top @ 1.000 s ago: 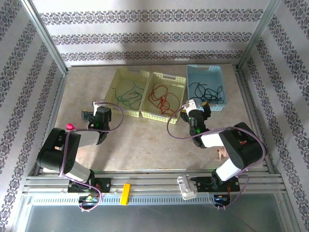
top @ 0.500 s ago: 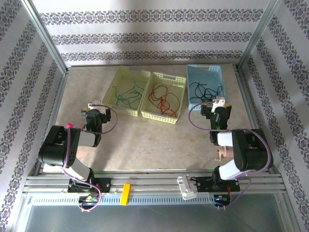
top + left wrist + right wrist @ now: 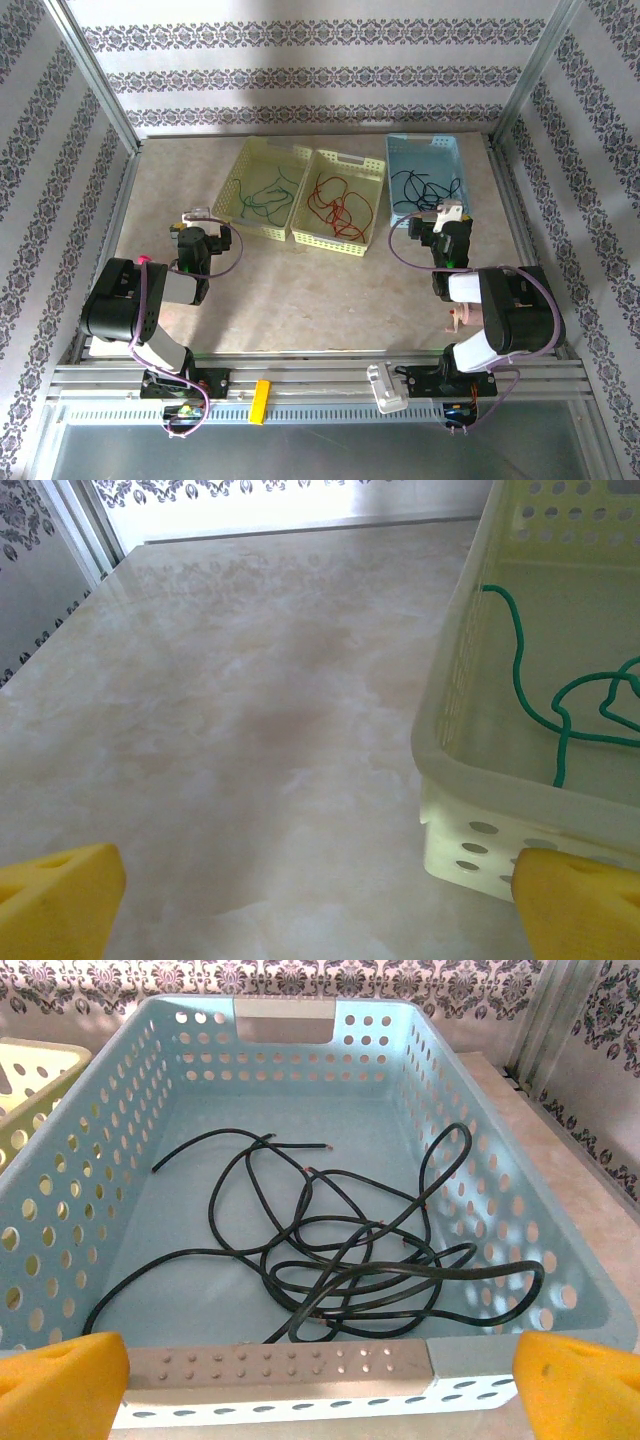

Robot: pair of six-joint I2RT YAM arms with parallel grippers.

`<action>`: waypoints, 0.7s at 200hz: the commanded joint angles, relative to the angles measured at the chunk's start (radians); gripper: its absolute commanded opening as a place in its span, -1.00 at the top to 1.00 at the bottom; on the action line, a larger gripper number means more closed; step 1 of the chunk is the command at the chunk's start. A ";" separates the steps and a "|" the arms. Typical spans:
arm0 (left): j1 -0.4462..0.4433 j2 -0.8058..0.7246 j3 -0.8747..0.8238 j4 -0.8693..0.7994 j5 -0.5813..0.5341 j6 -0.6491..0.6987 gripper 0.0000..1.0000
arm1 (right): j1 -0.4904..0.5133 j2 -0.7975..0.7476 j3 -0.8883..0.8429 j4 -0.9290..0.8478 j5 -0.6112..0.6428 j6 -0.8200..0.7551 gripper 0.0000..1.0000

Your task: Untangle the cables

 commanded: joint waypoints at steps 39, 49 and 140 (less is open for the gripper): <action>0.029 0.001 0.001 0.036 0.036 -0.030 -0.98 | -0.004 0.005 0.004 0.013 -0.033 0.020 -0.97; 0.029 0.002 0.001 0.036 0.036 -0.029 -0.98 | -0.005 0.005 0.004 0.013 -0.035 0.021 -0.96; 0.029 0.002 0.001 0.037 0.036 -0.027 -0.98 | -0.009 0.005 0.004 0.013 -0.044 0.022 -0.96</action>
